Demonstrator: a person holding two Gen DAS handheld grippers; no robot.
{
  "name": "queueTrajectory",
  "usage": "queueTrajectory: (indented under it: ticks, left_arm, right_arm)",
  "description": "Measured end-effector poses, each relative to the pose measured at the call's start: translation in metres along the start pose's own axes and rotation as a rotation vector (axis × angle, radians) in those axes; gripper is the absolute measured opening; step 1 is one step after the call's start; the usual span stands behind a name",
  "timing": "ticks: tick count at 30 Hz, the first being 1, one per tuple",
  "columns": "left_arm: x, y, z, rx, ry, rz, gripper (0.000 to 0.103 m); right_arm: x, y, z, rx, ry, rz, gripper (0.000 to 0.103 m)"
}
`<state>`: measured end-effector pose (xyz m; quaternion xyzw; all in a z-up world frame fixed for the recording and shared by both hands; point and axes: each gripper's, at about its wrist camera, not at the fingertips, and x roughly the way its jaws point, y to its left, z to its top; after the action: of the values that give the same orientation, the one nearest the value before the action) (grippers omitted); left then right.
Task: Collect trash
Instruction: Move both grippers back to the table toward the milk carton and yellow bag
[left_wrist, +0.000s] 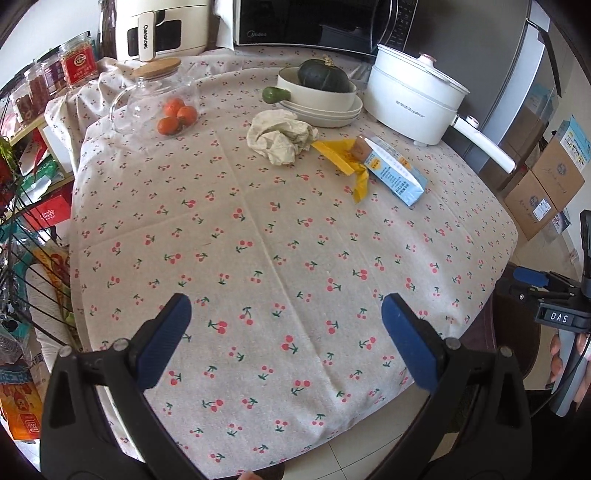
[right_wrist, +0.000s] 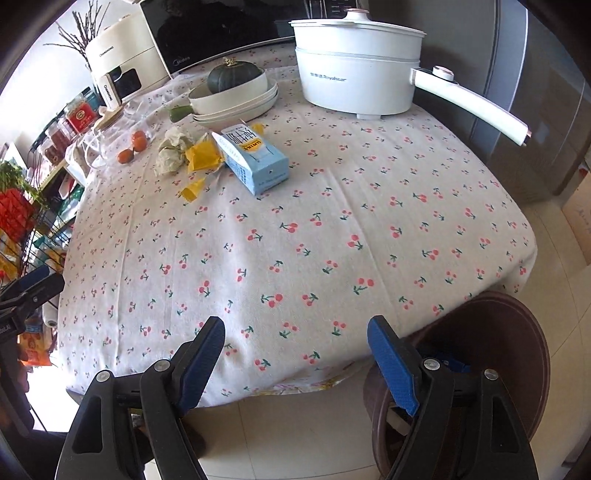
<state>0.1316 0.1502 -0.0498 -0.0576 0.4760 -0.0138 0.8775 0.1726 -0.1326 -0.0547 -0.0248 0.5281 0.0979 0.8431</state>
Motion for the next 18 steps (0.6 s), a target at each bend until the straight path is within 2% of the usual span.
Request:
queueTrajectory:
  ticks: [7, 14, 18]
  left_arm:
    - [0.003, 0.023, 0.015, -0.057, -0.002, 0.043, 0.102]
    - [0.009, 0.033, 0.026, -0.051, -0.017, 0.081, 0.102]
    - [0.019, 0.044, 0.029, -0.088, 0.009, 0.082, 0.102]
  right_arm:
    - [0.041, 0.032, 0.052, -0.091, 0.035, -0.011, 0.082]
    - [0.094, 0.043, 0.115, -0.147, 0.063, -0.038, 0.082]
    - [0.119, 0.045, 0.139, -0.163, 0.078, -0.041, 0.082]
